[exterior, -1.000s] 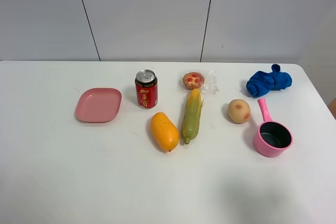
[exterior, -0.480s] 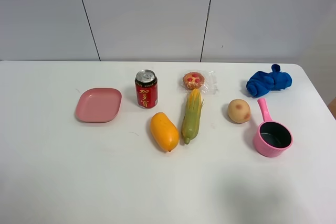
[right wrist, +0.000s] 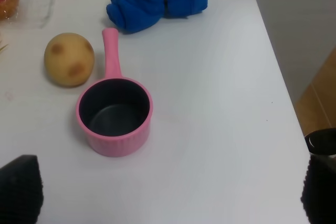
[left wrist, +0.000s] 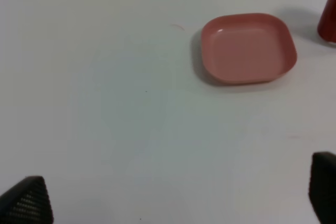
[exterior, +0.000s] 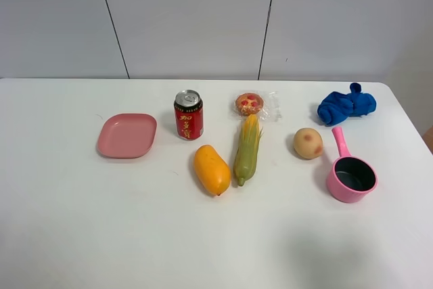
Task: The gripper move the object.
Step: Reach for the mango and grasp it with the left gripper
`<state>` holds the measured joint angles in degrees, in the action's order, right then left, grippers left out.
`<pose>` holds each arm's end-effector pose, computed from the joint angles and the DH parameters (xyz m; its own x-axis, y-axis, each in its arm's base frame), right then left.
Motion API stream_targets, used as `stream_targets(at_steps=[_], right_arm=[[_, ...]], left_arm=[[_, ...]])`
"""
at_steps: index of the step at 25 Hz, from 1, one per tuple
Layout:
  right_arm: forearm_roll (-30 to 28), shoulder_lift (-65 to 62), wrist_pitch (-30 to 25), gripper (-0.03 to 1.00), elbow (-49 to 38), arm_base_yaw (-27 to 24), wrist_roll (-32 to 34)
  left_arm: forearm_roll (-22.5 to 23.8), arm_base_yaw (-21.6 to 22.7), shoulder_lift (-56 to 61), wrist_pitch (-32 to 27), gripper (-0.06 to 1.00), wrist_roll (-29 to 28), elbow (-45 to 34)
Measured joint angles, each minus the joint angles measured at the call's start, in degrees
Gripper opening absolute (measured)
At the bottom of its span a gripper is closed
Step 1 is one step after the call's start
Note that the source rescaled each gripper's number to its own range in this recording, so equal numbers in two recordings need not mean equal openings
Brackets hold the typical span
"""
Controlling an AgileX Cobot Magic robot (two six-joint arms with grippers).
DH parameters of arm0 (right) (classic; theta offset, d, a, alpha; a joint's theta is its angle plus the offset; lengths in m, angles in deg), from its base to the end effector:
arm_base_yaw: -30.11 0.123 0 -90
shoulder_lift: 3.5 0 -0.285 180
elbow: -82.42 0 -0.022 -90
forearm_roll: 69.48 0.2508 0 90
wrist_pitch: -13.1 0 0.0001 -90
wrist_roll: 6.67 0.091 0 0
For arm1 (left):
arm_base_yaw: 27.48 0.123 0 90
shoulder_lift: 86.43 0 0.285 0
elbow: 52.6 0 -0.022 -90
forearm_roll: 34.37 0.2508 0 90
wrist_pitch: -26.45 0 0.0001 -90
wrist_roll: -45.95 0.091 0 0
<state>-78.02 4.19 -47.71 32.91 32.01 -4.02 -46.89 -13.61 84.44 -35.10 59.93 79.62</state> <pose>-0.0033 -0.0119 0.2734 -0.4672 -0.0421 -0.8832 0.0693 0.9940 -0.0841 -0.0001 -0.0179 0.2817 -0.4595 0.0262 -0.8878 -0.0084 0.9994 0.0339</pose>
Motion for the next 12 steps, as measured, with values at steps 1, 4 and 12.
stream_targets(at_steps=[1, 4, 12], right_arm=[[0.0, 0.0, 0.0, 1.0, 0.0, 0.0, 0.0], [0.0, 0.0, 0.0, 1.0, 0.0, 0.0, 0.0], [0.0, 0.0, 0.0, 1.0, 0.0, 0.0, 0.0]], left_arm=[[0.0, 0.0, 0.0, 0.0, 1.0, 0.0, 0.0], [0.0, 0.0, 0.0, 0.0, 1.0, 0.0, 0.0], [0.46, 0.0, 0.0, 0.0, 1.0, -0.01, 0.0]])
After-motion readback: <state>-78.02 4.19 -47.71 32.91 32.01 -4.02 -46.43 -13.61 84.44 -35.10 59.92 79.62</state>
